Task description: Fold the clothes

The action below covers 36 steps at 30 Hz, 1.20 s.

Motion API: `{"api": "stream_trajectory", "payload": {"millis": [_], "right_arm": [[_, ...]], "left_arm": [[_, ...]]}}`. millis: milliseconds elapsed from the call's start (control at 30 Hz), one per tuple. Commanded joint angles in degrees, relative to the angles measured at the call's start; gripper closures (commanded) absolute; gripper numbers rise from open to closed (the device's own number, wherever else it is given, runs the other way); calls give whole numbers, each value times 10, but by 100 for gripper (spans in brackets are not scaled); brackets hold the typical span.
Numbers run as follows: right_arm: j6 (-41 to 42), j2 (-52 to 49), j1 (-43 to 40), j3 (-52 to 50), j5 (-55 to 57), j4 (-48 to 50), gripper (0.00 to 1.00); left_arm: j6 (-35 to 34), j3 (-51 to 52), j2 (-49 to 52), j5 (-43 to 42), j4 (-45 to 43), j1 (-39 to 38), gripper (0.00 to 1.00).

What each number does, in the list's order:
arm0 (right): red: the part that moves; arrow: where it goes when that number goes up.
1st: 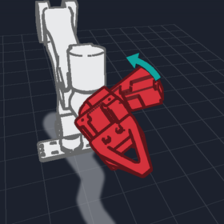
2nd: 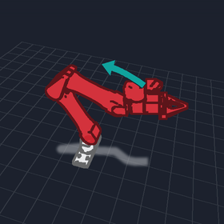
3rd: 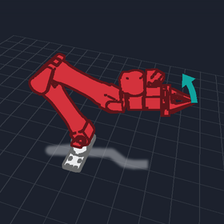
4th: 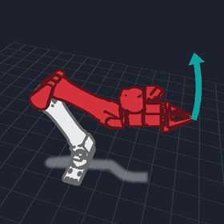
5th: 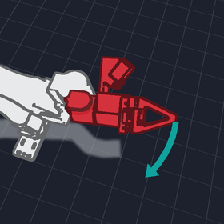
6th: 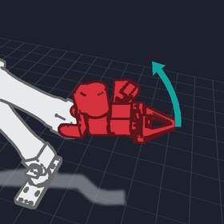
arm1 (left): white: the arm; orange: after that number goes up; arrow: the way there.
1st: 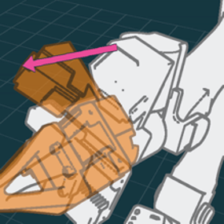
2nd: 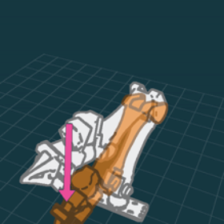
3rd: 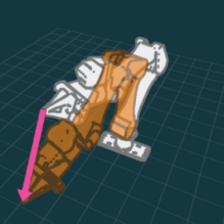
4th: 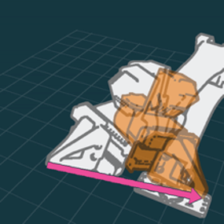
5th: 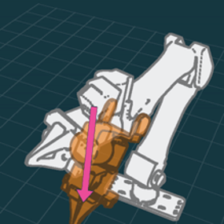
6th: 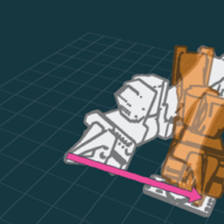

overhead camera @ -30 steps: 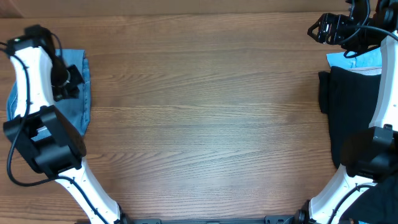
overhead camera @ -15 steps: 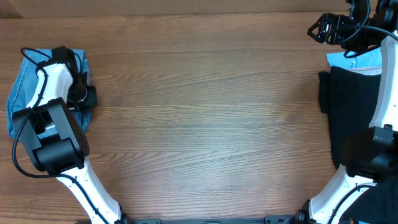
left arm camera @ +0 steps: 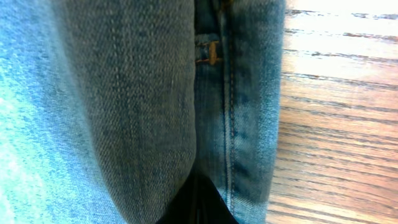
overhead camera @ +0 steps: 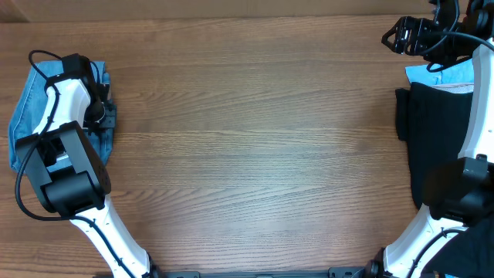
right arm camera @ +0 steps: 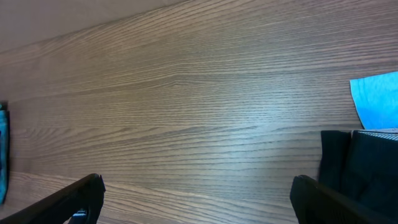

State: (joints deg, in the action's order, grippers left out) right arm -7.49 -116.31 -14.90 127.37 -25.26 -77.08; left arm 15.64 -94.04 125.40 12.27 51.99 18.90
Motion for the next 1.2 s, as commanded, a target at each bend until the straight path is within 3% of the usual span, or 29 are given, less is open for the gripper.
{"api": "stream_trajectory", "payload": {"millis": [0,133,333,433,533,633,1167], "right_arm": [[0,2,0,2,0,3,0],[0,2,0,2,0,3,0],[0,2,0,2,0,3,0],[0,2,0,2,0,3,0],[-1,2,0,2,0,3,0],[-1,2,0,2,0,3,0],[-1,2,0,2,0,3,0]], "left_arm": [[22,1,-6,17,-13,17,96],[22,1,-6,16,-26,35,96],[23,-9,-6,-76,-35,35,96],[17,-64,-7,-138,-9,15,96],[-21,-105,-7,-136,1,-2,90],[-42,-100,-2,-136,-17,-8,96],[-45,-99,55,-104,-80,-9,96]]}}
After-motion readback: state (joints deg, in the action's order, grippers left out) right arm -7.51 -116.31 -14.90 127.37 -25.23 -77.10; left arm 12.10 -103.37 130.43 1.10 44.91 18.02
